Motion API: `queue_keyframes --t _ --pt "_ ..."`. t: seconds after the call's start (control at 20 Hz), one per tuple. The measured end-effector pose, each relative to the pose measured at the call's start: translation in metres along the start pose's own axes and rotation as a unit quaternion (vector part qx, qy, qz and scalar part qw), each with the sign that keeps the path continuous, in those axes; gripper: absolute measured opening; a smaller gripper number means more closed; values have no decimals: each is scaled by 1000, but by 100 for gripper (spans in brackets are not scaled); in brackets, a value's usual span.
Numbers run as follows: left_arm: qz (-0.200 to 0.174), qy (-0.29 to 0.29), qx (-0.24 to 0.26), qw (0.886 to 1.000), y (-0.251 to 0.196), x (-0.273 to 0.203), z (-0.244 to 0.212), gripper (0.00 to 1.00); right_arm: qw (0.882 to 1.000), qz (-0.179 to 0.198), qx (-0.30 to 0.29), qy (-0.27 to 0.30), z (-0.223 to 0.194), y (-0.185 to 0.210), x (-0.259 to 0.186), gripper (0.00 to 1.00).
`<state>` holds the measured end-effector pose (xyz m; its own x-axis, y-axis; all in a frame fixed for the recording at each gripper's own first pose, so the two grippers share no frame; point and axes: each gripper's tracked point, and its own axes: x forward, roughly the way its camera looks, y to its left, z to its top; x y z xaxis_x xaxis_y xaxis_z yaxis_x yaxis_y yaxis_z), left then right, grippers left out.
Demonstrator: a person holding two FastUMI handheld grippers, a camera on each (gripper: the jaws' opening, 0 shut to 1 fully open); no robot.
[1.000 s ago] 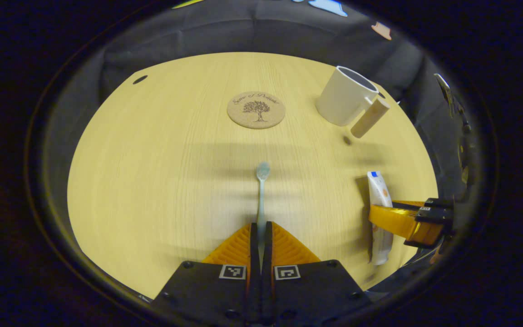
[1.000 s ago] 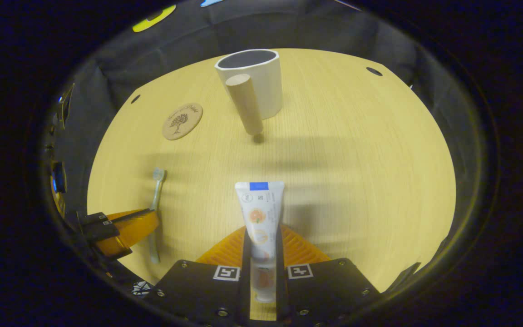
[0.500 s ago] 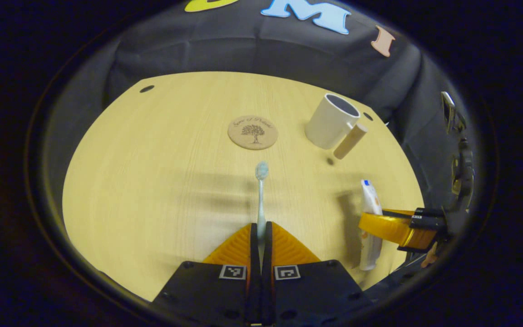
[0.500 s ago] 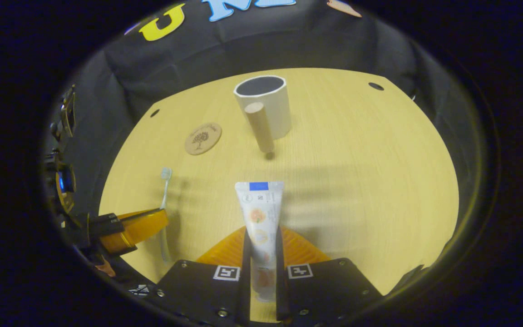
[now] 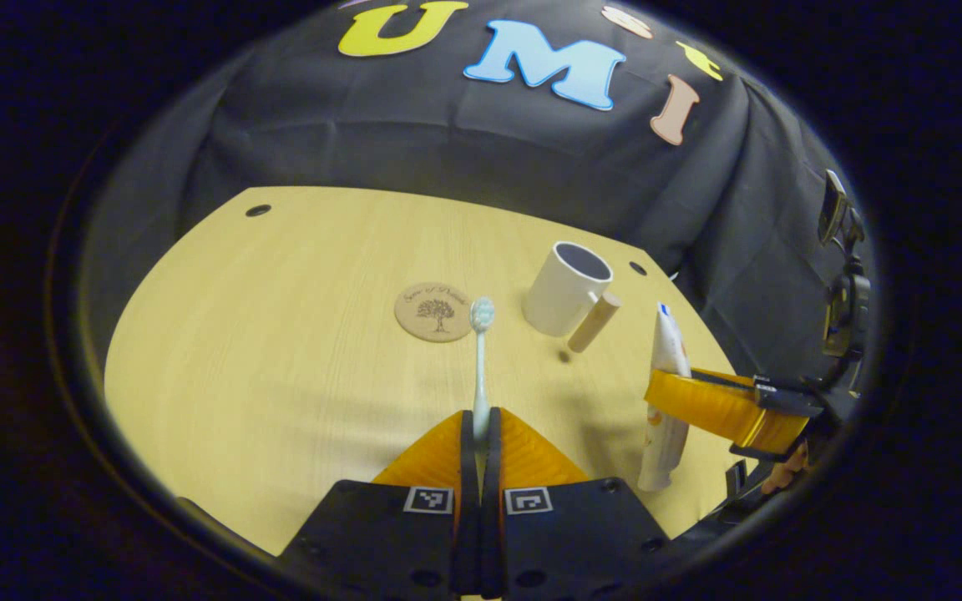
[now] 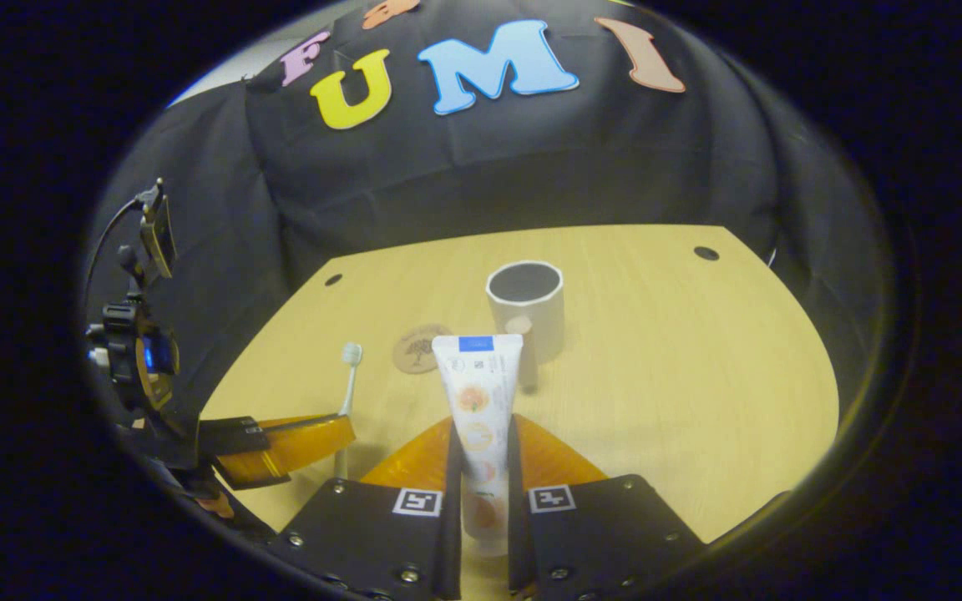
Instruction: Put the toothbrush and toothpaste on the desktop into the cup, then pick up the cup and place it on the coaster on the desktop.
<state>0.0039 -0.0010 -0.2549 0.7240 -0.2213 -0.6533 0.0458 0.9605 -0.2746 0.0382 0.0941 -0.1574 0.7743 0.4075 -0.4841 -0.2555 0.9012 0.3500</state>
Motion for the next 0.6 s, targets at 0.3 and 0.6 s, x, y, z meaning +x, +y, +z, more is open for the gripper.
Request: queue_keyframes --t 0.3,0.6 --pt "-18 -75 31 997 -13 -6 58 7 993 2 -4 -116 76 5 -5 23" --pt "-57 -136 49 988 -41 -7 106 8 982 5 -14 -190 131 3 9 23"
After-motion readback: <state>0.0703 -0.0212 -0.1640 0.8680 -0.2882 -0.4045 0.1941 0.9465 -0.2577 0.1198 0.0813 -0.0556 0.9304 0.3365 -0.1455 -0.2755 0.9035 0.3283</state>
